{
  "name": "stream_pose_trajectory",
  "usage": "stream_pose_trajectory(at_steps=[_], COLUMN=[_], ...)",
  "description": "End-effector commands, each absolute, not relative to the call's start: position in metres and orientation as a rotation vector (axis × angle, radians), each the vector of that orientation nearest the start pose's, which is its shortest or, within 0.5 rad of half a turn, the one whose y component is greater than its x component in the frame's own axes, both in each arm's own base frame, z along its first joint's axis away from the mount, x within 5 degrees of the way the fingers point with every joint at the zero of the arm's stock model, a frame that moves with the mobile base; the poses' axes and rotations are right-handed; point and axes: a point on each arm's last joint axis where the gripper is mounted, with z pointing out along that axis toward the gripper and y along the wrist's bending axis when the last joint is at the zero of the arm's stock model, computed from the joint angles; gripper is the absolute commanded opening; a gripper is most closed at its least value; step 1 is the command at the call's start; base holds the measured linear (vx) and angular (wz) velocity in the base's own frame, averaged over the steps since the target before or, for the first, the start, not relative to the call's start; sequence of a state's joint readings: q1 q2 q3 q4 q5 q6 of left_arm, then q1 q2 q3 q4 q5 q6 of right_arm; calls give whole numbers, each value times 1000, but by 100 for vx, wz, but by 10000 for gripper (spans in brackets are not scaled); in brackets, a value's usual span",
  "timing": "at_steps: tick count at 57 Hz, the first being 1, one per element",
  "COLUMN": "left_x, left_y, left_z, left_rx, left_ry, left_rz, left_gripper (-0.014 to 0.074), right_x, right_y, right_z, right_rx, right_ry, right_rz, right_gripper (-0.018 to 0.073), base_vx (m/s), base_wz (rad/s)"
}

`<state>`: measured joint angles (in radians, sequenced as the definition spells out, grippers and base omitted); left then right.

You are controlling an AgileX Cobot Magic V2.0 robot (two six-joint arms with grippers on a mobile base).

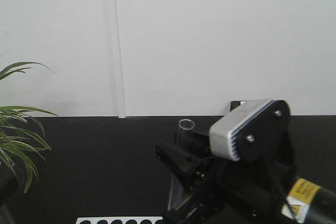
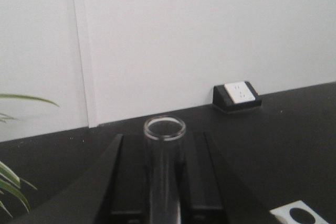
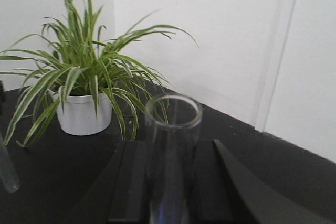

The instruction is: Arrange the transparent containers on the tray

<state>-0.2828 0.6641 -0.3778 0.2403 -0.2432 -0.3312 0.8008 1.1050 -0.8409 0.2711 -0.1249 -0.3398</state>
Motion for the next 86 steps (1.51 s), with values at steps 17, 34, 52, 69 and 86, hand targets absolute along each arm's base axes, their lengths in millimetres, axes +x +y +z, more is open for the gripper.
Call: stream_pose_trajectory(at_steps=[17, 34, 52, 69, 86], left_x=[101, 94, 94, 94, 94], left_y=[-33, -32, -31, -31, -31], left_z=[331, 335, 335, 335, 335], left_rx=[152, 150, 150, 150, 150], left_ry=[1389, 1348, 1351, 1351, 1351], left_rz=[-361, -365, -365, -365, -365], left_gripper=[172, 174, 174, 174, 174], right_x=[120, 113, 113, 113, 113], right_y=[86, 79, 79, 79, 79], right_z=[386, 384, 384, 384, 384], right_rx=[-525, -511, -511, -511, -511], right_ry=[1418, 1405, 1405, 1405, 1405], right_rz=[434, 430, 430, 430, 430], right_gripper=[135, 138, 138, 138, 138], base_vx=[0, 0, 0, 0, 0], base_wz=[0, 0, 0, 0, 0])
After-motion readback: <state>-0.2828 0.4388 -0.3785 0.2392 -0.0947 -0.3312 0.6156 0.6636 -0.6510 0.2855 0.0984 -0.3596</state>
